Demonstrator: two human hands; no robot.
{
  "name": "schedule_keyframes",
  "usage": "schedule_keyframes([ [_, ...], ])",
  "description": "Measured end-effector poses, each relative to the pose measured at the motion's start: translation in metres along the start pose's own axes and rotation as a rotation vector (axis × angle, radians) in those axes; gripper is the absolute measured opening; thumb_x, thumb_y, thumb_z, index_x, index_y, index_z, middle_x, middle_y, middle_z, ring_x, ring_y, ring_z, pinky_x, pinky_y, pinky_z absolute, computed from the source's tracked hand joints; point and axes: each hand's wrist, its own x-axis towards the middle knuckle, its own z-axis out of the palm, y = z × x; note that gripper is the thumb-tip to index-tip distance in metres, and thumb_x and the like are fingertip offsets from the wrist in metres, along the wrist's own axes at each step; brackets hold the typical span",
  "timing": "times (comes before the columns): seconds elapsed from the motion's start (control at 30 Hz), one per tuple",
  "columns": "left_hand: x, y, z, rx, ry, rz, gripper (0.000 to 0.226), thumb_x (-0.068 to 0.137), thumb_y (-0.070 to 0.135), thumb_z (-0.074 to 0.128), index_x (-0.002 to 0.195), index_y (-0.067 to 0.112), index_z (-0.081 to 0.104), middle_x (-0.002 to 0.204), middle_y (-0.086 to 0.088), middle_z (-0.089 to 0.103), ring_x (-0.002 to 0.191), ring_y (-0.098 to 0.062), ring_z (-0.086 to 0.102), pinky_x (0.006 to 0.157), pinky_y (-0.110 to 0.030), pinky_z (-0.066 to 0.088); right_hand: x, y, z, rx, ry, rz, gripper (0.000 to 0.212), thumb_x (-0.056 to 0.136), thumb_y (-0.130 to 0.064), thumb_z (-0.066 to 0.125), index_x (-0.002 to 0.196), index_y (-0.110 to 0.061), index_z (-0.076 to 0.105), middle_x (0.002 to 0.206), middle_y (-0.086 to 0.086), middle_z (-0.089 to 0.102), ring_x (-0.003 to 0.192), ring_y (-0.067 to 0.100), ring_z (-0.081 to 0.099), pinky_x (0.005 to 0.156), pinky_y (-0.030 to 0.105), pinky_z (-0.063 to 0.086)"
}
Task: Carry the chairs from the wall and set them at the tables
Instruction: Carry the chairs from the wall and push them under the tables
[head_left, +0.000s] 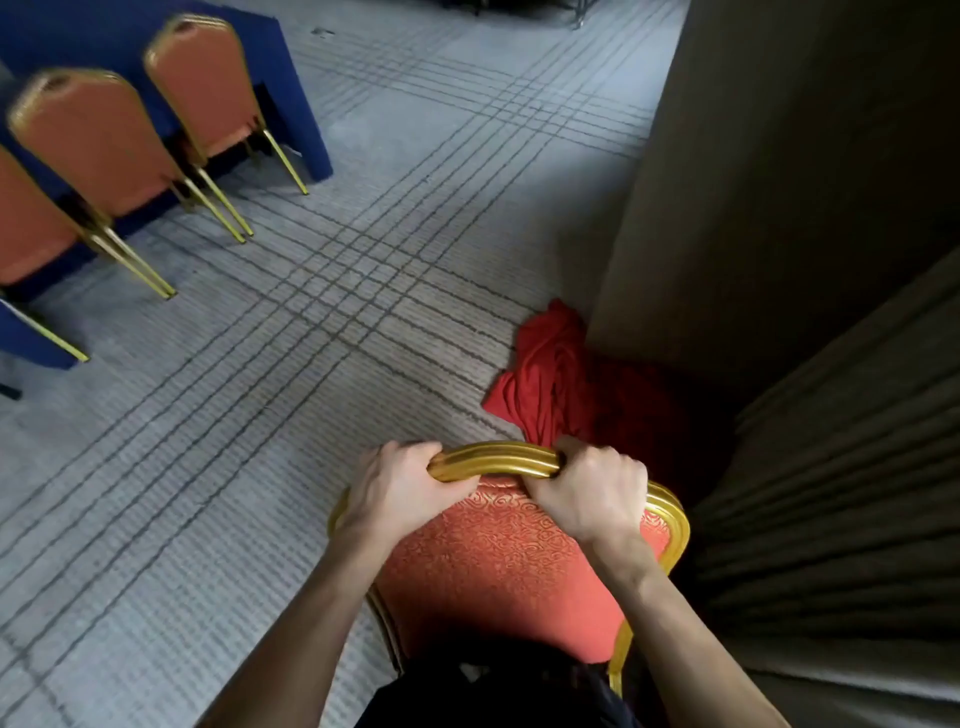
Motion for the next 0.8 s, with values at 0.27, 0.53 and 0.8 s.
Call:
schedule_keyframes([
  [0.27,0.065,-0.027,-0.047,0.029,0.064,-0.107,0.054,0.072,0.074,0.069,0.078,0.021,0.070,0.076,0.005,0.072,0.086,-0.018,0.070,0.088,-0.031,0.051,0.097,-0.054,-0.010,0.046,0.020,-0.175,0.040,0.073,-0.064,0.062,0.087,-0.028,0.070,0.082,0.002,0.075,0.085,0.030,0.071,0.071,0.033,0.048],
  [0.53,0.204,-0.092,-0.082,0.115,0.302,-0.045,0.055,0.066,0.078,0.067,0.066,0.023,0.064,0.064,0.003,0.070,0.070,-0.020,0.071,0.071,-0.031,0.050,0.240,-0.140,-0.014,0.095,0.075,-0.241,0.038,0.072,-0.066,0.056,0.067,-0.029,0.051,0.075,-0.001,0.073,0.080,0.029,0.070,0.071,0.035,0.053],
  [0.8,0.336,-0.140,-0.123,0.127,0.462,0.067,0.055,0.062,0.079,0.056,0.058,0.025,0.062,0.051,0.006,0.062,0.053,-0.015,0.066,0.057,-0.026,0.045,0.360,-0.211,-0.027,0.150,0.210,-0.271,0.043,0.070,-0.066,0.050,0.064,-0.024,0.054,0.065,-0.001,0.069,0.072,0.031,0.069,0.066,0.035,0.053],
])
